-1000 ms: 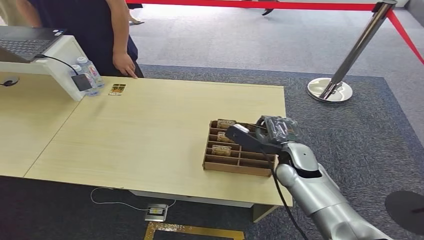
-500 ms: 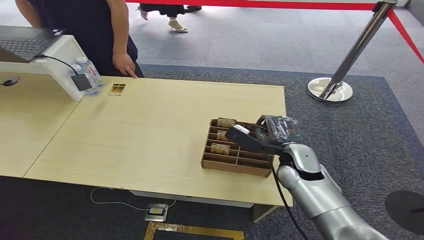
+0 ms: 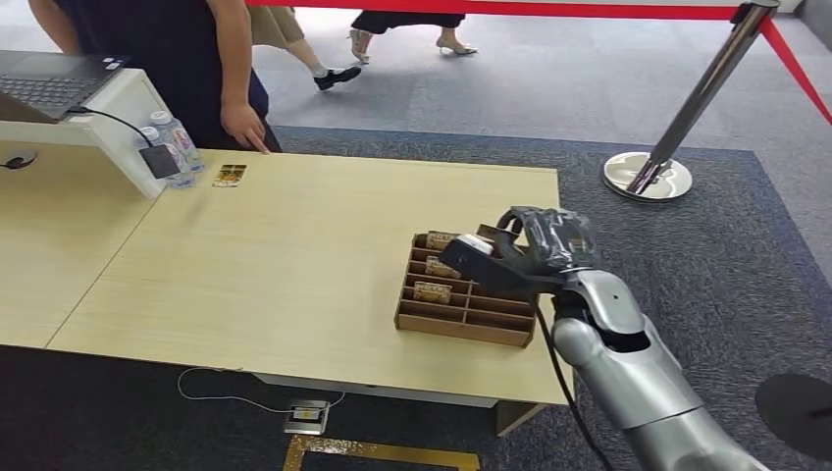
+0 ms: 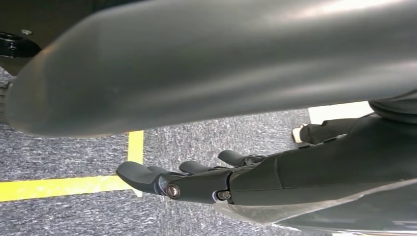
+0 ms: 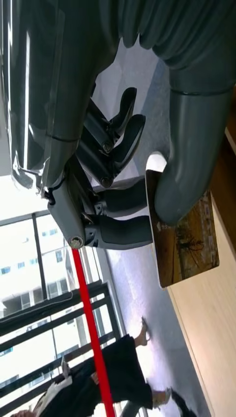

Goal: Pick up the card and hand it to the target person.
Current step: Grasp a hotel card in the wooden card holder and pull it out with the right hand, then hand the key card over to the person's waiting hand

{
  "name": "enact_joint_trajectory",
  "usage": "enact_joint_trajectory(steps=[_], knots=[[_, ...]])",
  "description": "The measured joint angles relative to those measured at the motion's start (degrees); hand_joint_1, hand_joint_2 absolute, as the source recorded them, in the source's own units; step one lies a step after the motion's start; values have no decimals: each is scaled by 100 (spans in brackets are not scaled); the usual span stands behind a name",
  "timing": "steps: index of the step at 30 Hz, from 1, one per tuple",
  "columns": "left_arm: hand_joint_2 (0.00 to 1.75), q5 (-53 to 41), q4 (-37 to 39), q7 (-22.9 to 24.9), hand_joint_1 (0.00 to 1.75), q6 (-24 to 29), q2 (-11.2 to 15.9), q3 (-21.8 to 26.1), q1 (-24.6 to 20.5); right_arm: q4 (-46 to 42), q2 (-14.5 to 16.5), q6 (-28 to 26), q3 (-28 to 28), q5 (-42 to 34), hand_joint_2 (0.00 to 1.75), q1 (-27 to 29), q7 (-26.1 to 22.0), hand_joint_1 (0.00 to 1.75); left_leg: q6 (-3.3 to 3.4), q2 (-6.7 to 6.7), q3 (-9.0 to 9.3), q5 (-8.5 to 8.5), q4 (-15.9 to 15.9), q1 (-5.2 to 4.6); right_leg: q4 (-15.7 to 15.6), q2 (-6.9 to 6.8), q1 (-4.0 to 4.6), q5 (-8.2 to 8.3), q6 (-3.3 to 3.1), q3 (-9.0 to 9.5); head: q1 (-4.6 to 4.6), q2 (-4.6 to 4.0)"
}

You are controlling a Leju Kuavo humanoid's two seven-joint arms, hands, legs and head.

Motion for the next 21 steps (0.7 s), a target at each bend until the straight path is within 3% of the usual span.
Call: enact_joint_trajectory(steps=[12,21], knots=[[0,192,2,-26,0,53,-9,74,-2,-552,-58,174,31,-179,175,-335,-176,175,0,0,-1,0,0,0,1,0,0,0,0,0,0,0],[0,229,32,-23,0,97,-29,146,-5,-923,-42,-81,70,-186,175,-558,-327,175,0,0,-2,0,0,0,1,0,0,0,0,0,0,0]])
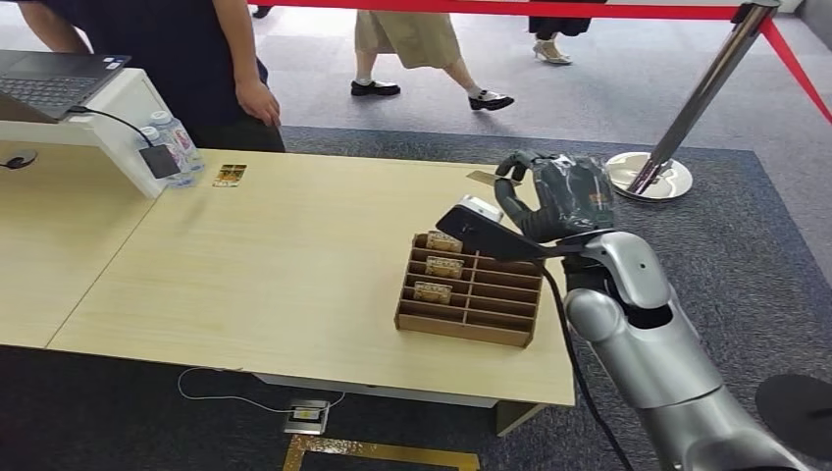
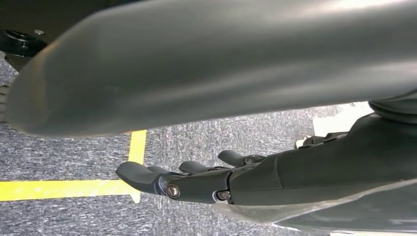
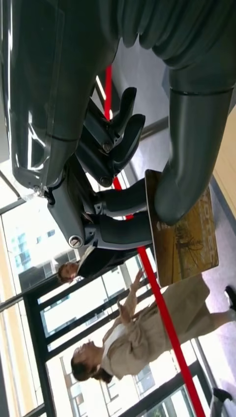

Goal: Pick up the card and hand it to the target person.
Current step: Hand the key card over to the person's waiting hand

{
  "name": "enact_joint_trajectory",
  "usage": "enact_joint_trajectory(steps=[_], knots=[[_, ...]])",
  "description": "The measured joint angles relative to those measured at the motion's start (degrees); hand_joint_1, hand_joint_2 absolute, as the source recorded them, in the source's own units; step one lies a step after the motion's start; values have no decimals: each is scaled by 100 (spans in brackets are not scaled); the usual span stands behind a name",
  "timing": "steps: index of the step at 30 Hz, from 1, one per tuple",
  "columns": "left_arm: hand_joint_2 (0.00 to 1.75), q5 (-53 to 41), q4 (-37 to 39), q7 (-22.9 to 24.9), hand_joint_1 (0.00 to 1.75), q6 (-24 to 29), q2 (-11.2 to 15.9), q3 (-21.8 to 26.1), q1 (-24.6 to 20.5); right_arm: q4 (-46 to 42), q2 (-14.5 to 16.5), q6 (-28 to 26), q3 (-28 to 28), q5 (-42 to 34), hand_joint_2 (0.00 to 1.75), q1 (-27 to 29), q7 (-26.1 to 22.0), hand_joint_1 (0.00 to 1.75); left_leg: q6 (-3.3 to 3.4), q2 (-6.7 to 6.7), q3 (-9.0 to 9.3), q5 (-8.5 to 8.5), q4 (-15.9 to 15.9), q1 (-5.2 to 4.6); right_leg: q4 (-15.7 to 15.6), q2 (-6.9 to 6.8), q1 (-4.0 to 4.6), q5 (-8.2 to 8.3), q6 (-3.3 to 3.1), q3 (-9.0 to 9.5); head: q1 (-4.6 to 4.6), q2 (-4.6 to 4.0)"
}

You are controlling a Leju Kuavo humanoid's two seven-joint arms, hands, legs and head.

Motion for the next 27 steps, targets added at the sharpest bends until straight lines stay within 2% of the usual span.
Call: enact_joint_trajectory(steps=[10,16,27], knots=[[0,-140,3,32,0,18,-9,-7,-7,-107,125,-813,87,114,175,-74,-204,175,0,0,1,0,0,0,1,0,0,0,0,0,0,0],[0,-193,3,61,0,31,-11,-11,-13,34,441,-1298,170,273,175,-100,-320,175,0,0,0,0,0,2,2,0,2,0,0,0,0,0],[0,-320,7,57,0,32,-21,-79,-19,458,983,-1862,239,556,175,-317,-410,175,0,0,0,0,0,2,2,0,2,0,0,0,0,0]])
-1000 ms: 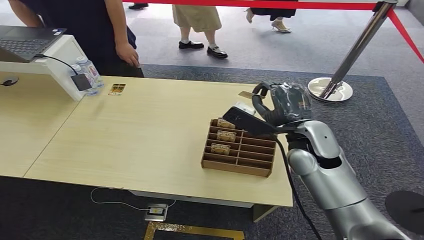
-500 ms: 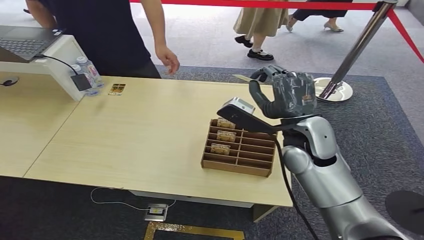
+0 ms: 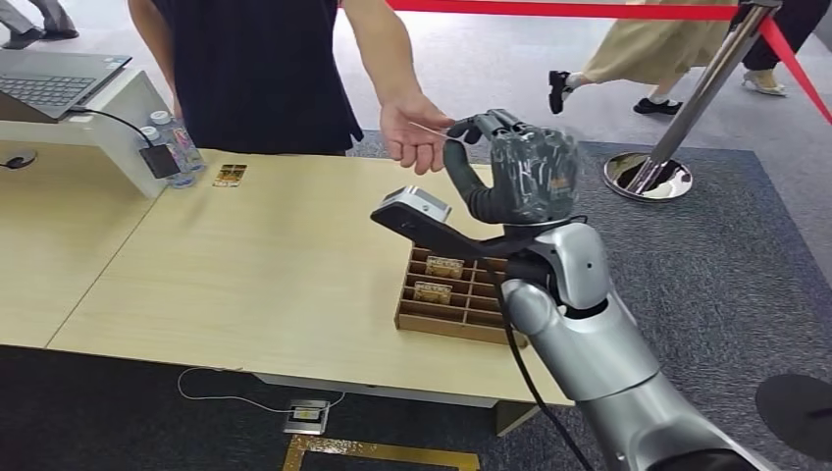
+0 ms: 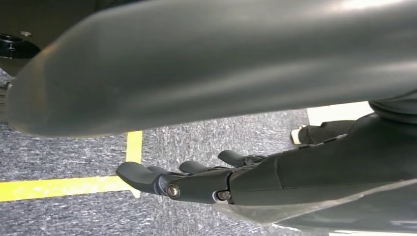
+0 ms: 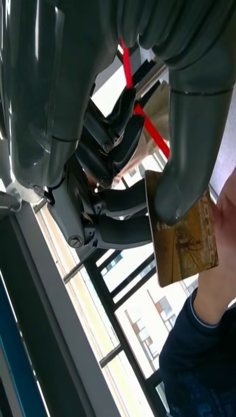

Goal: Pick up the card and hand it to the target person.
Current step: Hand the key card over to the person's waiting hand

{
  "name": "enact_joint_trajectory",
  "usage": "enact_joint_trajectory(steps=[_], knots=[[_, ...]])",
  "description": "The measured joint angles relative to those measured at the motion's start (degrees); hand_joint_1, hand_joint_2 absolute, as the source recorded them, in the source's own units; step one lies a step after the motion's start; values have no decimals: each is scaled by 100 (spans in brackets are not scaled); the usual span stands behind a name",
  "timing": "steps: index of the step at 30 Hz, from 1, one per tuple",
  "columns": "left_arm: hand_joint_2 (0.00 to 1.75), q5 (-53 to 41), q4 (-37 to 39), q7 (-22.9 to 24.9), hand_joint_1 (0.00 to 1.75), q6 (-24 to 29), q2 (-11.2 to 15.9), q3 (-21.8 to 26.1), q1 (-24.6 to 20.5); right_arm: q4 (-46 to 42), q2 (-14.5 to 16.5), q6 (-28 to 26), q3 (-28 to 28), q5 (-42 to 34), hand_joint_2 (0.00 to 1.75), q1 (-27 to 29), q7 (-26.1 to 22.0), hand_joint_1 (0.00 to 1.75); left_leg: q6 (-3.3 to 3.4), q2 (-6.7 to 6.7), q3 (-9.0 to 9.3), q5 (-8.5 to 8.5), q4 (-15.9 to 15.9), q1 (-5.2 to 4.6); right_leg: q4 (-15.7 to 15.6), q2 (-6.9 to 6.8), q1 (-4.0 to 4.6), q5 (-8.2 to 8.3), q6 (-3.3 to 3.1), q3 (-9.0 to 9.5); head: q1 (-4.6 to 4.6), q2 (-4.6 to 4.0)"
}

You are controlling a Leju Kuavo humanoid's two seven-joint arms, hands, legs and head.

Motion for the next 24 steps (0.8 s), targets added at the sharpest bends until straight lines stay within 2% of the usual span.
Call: enact_joint_trajectory(steps=[17,20,21,22,24], knots=[[0,-53,5,99,0,-9,-5,-106,-9,569,254,-171,-3,184,175,-181,-34,175,0,0,0,0,0,0,0,0,0,0,0,-1,-1,0],[0,-61,7,102,0,-3,-5,-107,-10,665,260,-171,-7,185,175,-210,-15,139,0,0,0,0,0,0,0,0,0,0,0,-1,0,0],[0,-66,7,102,0,-3,-5,-108,-11,693,260,-166,-9,184,175,-217,2,96,0,0,0,0,0,0,0,0,0,0,0,-1,0,0],[0,-70,7,100,0,-3,-5,-109,-12,719,260,-156,-12,181,175,-221,20,60,0,0,0,0,0,0,0,0,0,0,0,-1,0,0],[0,-75,7,93,0,-4,-5,-112,-13,752,260,-123,-17,166,175,-221,46,0,0,0,1,0,0,0,0,0,0,0,0,-2,-1,0]])
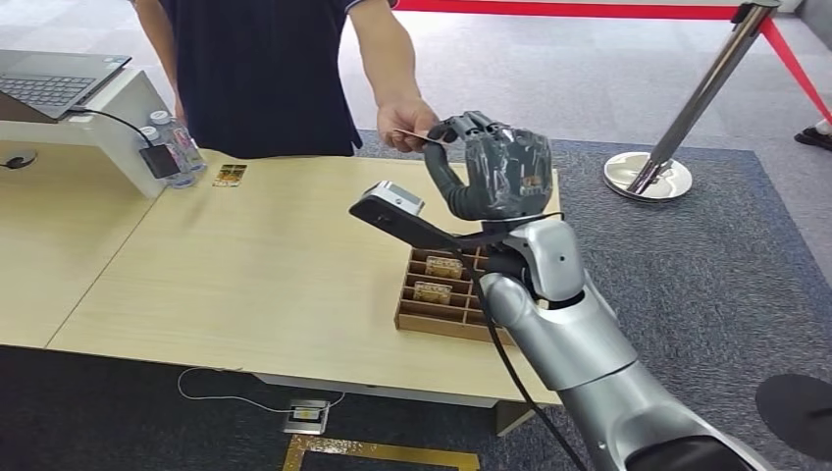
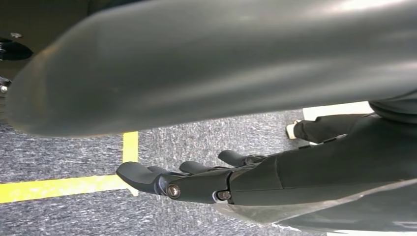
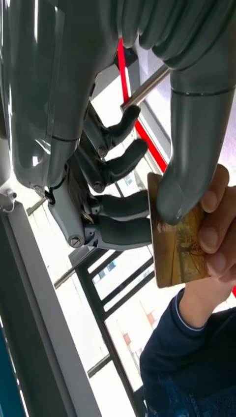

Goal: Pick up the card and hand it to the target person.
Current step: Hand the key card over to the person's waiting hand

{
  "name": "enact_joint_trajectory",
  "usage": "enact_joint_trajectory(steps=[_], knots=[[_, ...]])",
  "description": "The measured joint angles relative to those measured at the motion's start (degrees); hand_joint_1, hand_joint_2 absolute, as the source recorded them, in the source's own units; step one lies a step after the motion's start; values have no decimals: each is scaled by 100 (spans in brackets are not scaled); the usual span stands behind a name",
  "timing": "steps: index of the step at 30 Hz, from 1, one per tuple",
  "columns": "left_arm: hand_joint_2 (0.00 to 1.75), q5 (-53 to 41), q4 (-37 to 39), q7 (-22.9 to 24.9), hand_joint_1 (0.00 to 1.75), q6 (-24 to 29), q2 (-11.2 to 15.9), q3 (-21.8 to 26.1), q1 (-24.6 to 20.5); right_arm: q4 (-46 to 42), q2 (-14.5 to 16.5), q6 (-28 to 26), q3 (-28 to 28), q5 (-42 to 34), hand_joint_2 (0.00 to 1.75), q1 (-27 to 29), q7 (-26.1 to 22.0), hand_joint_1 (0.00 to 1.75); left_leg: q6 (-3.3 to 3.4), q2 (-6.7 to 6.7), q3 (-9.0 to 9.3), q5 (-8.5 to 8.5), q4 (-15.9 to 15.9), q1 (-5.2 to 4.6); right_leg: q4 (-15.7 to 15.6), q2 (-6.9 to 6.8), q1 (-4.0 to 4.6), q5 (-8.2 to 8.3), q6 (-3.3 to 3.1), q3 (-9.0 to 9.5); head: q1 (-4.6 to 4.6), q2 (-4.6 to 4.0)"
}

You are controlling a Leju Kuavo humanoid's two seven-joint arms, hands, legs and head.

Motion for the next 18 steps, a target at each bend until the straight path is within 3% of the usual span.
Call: enact_joint_trajectory(steps=[18], knots=[[0,304,0,41,0,61,0,21,-2,-515,28,1007,-82,-1110,175,143,-259,0,0,0,-2,0,0,0,0,0,0,0,0,-2,0,0]])
